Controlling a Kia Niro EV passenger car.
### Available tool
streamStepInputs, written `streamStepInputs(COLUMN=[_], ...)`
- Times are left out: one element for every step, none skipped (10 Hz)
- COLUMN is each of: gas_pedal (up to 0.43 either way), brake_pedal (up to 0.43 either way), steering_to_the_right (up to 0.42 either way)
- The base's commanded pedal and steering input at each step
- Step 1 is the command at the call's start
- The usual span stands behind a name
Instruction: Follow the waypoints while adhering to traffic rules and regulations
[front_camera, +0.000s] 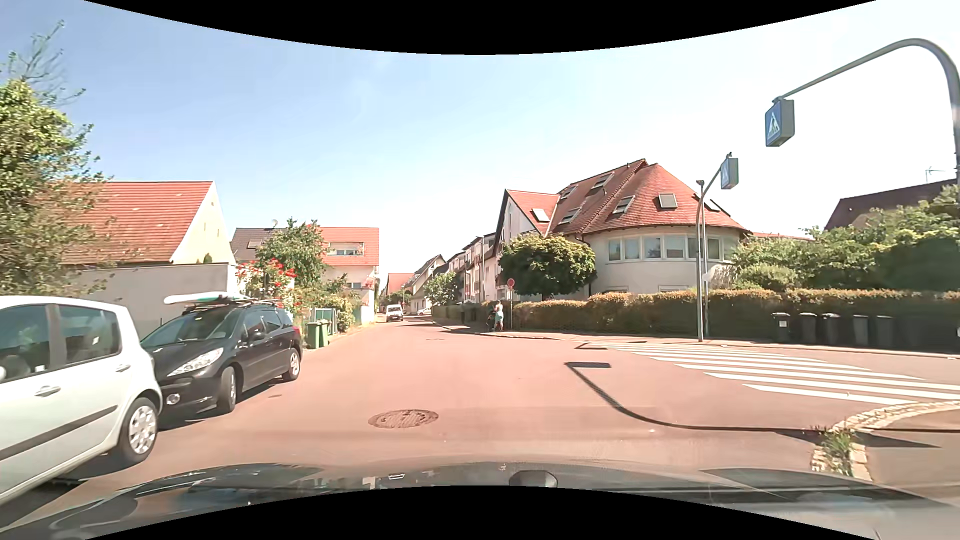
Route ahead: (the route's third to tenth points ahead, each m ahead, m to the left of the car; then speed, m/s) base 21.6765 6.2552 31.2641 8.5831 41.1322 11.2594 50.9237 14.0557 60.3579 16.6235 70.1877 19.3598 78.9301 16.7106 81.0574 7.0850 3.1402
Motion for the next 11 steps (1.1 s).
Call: streamStepInputs(gas_pedal=[0.047, 0.047, 0.039, 0.039, 0.039, 0.039, 0.039, 0.039, 0.039, 0.039, 0.039], brake_pedal=[0.0, 0.0, 0.0, 0.0, 0.0, 0.0, 0.0, 0.0, 0.0, 0.0, 0.0], steering_to_the_right=[0.168, 0.167, 0.163, 0.155, 0.147, 0.142, 0.136, 0.125, 0.111, 0.088, 0.071])
